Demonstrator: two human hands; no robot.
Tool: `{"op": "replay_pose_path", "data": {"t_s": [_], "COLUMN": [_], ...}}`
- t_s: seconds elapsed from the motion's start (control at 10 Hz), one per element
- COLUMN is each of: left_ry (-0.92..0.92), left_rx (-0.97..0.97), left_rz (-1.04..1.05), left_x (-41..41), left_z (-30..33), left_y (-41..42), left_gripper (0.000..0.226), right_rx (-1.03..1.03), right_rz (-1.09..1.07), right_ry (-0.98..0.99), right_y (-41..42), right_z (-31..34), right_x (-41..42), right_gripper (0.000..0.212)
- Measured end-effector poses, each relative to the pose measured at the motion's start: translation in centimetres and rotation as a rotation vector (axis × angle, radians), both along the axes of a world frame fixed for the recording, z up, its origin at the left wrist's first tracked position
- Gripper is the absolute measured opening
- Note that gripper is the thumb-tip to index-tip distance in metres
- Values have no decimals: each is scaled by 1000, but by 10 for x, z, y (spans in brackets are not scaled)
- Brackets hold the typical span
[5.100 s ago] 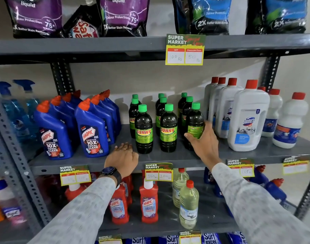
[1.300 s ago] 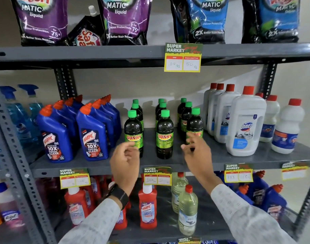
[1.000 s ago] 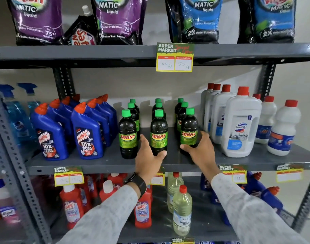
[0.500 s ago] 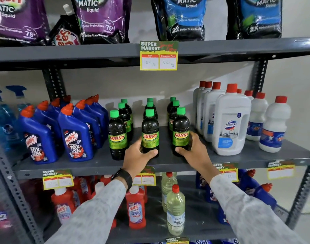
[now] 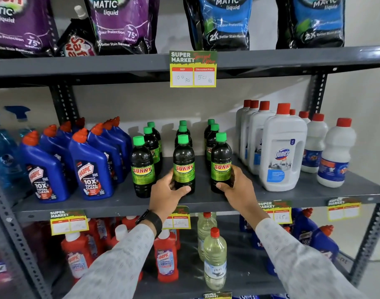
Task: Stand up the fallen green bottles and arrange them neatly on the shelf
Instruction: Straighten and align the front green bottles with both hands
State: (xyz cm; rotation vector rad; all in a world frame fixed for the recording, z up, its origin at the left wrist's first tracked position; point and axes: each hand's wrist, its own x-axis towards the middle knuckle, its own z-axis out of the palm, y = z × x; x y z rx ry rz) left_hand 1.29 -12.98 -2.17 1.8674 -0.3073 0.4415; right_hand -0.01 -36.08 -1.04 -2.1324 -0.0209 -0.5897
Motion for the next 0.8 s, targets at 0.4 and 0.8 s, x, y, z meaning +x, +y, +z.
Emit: {"op": "replay_pose_path", "data": {"t_s": [0.4, 0.8], "left_ry": [4, -19], "left_rx": [31, 129], "left_rz": [8, 126], "left_x": [1, -20], "left_z": [-3, 15], "left_y": [1, -2], "left_gripper": [81, 96], "right_rx": [-31, -28], "right_rz": [-40, -24], "right_ry": [0, -3], "right_y": [6, 0], "right_z": [1, 12], "right_x": [-6, -15], "right_gripper": [63, 81]}}
